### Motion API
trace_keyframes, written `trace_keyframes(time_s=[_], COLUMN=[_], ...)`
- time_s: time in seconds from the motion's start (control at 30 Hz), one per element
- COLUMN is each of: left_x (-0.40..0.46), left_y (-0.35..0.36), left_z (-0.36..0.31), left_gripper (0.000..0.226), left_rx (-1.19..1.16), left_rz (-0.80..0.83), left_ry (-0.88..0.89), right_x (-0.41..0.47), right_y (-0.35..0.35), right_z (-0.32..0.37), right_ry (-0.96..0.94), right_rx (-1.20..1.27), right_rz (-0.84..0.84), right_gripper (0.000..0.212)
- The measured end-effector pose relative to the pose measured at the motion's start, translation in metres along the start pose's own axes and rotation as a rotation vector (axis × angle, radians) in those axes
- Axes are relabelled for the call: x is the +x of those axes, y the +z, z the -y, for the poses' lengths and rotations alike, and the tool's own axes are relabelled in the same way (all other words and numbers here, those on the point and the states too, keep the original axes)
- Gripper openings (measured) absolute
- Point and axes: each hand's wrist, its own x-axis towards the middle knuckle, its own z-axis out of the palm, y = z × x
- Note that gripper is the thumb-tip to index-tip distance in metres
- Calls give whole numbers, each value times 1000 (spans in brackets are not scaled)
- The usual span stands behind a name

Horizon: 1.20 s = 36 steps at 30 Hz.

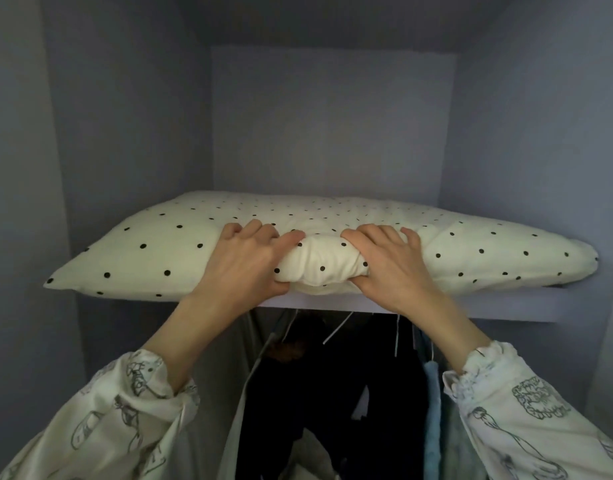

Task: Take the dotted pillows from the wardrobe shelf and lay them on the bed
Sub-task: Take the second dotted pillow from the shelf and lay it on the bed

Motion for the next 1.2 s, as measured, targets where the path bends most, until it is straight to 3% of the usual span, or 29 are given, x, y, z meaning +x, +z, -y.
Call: trace_keyframes(time_s=[0.27,0.37,0.53,0.67,0.77,0.83,1.2], left_x=[-56,-55,-24,-21,-36,-45,-77], left_y=[-27,-32,-35,-15,-2,4,3], left_z=[-57,-60,-30,-28,-35,-39,-47], left_gripper=[70,76,69,70,73,74,55], left_rx=[37,52,-288,-225,-172,-138,-140], left_rz=[-39,75,246,391,321,278,83], left_ry=[-72,-4,-88,-135,-87,-84,-1], right_x=[-62,-72,-78,-82,-82,-74,29], right_y=[-20,-19,-17,-25,-36,-38,7], right_z=[9,9,10,7,4,9,21], right_ry=[-37,-29,-3,-9,87,141,384], right_rx=[-35,-59,-17,142,459,536,133], right_rz=[-85,-102,-88,18,68,21,79], right_gripper=[64,66,66,59,44,31,57])
